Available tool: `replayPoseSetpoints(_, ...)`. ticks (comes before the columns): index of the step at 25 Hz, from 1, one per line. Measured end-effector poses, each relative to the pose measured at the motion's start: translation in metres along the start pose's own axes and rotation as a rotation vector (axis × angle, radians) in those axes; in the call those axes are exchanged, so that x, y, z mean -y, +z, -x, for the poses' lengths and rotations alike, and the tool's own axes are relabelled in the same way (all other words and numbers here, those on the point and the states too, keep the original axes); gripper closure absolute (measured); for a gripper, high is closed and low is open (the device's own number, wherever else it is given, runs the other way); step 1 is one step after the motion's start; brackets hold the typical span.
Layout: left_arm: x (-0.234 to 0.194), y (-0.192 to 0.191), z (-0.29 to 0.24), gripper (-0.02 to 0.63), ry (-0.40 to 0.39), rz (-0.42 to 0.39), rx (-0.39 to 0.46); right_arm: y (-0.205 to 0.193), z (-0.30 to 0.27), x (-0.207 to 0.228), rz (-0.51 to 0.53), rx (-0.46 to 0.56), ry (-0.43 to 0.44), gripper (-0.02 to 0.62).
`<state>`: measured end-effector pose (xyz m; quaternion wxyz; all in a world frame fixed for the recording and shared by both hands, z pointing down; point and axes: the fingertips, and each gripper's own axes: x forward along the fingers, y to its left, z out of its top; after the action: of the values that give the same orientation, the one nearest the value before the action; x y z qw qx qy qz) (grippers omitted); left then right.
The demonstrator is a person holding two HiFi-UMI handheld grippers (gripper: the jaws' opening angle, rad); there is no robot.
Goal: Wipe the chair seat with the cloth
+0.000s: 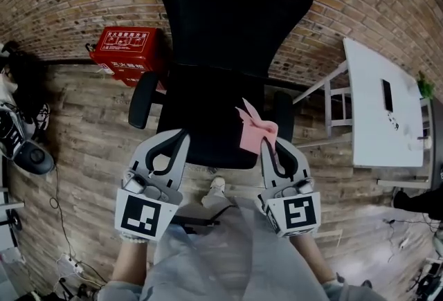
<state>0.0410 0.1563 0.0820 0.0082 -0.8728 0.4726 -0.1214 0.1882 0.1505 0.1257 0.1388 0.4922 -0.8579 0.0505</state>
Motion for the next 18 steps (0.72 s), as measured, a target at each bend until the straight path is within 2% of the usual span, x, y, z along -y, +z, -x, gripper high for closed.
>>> replayPoseSetpoints(6, 0.002, 0.008, -0.009, 0.588, 0.006, -0.052, -0.003, 0.000, -0.010, 0.006, -0.003, -0.002, 0.038, 0.543)
replayPoseSetpoints(12, -0.001, 0.004, -0.010, 0.588, 0.020, -0.022, -0.014, -0.002, -0.018, 0.004, -0.006, -0.006, 0.052, 0.543)
replayPoseSetpoints(15, -0.006, -0.001, -0.012, 0.588, 0.007, -0.043, -0.020, -0.005, -0.024, 0.000, -0.005, -0.014, 0.050, 0.543)
replayPoseSetpoints(18, -0.016, -0.008, -0.016, 0.588, 0.003, -0.025, -0.022, -0.008, -0.033, -0.001, -0.009, -0.023, 0.039, 0.543)
